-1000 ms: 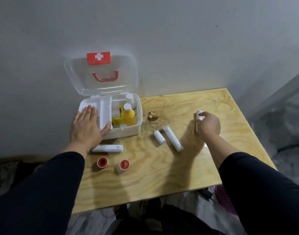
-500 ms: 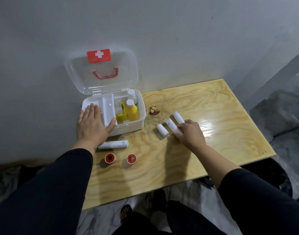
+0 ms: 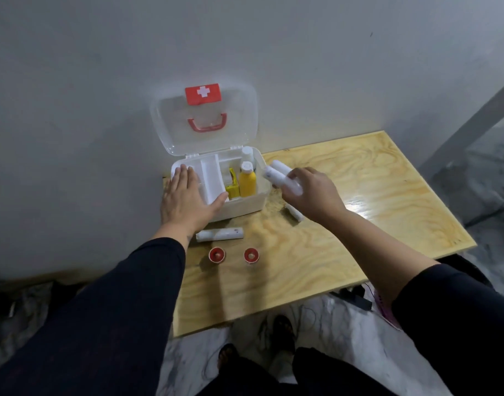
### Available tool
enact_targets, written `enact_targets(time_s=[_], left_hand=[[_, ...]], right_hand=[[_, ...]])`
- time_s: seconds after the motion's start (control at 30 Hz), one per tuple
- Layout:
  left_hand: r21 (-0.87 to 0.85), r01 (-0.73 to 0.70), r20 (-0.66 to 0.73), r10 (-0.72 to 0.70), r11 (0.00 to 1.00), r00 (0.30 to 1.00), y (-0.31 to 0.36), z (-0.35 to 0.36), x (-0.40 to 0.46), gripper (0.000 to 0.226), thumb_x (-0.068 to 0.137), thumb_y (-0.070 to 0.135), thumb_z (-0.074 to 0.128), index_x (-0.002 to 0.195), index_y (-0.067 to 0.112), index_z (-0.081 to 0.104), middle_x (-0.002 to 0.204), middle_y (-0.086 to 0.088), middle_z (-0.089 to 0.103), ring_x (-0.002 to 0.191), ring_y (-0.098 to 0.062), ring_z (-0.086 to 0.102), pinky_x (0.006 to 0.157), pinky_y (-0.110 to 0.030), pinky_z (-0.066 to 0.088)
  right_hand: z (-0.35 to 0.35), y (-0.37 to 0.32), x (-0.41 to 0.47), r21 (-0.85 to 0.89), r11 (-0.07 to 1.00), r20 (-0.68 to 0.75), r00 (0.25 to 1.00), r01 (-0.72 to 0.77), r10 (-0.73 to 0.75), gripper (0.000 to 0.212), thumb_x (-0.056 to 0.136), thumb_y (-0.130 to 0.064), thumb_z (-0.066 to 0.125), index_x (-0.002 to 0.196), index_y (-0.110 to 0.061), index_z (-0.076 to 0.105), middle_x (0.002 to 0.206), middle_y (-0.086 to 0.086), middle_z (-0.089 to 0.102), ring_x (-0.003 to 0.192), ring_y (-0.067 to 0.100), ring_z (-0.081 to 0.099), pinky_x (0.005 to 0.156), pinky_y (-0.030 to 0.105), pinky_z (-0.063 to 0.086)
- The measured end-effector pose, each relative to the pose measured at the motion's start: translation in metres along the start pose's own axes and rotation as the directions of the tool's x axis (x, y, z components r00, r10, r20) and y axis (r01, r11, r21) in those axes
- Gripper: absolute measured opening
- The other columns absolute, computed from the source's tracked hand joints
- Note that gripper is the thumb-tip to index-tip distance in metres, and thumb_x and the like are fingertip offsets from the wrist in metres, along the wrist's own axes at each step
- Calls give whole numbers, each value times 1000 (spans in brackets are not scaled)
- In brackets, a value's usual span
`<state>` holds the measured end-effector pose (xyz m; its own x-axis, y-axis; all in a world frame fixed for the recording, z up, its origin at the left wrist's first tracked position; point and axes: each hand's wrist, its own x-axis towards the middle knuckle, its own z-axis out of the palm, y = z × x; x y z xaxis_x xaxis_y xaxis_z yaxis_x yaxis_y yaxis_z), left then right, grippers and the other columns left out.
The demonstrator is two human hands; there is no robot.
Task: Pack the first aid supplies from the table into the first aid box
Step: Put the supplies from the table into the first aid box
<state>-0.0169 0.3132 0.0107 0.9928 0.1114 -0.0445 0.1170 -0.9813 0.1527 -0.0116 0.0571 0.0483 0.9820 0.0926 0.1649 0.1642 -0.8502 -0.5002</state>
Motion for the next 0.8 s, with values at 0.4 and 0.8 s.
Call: enact_targets(time_s=[0.4,0.8], left_hand=[[-146,40,34,-35,988,999,-22,0,-22,106,78,78,38,151,9,4,161,-7,-2,148,-21,2,118,-35,12],[-57,-5,37,8,998,999,-25,1,-24,106,79,79,31,150,6,1,161,-9,-6,148,-19,-5,118,-31,4]], right_hand=[[22,-81,40,-189,980,287,958,55,1,32,80,-31,63,109,-19,60,102,11,64,92,31,59,66,30,40],[62,-85,32,-88,995,217,974,-53,71,35,80,-28,66,109,-10,62,101,14,65,94,31,61,68,31,44]])
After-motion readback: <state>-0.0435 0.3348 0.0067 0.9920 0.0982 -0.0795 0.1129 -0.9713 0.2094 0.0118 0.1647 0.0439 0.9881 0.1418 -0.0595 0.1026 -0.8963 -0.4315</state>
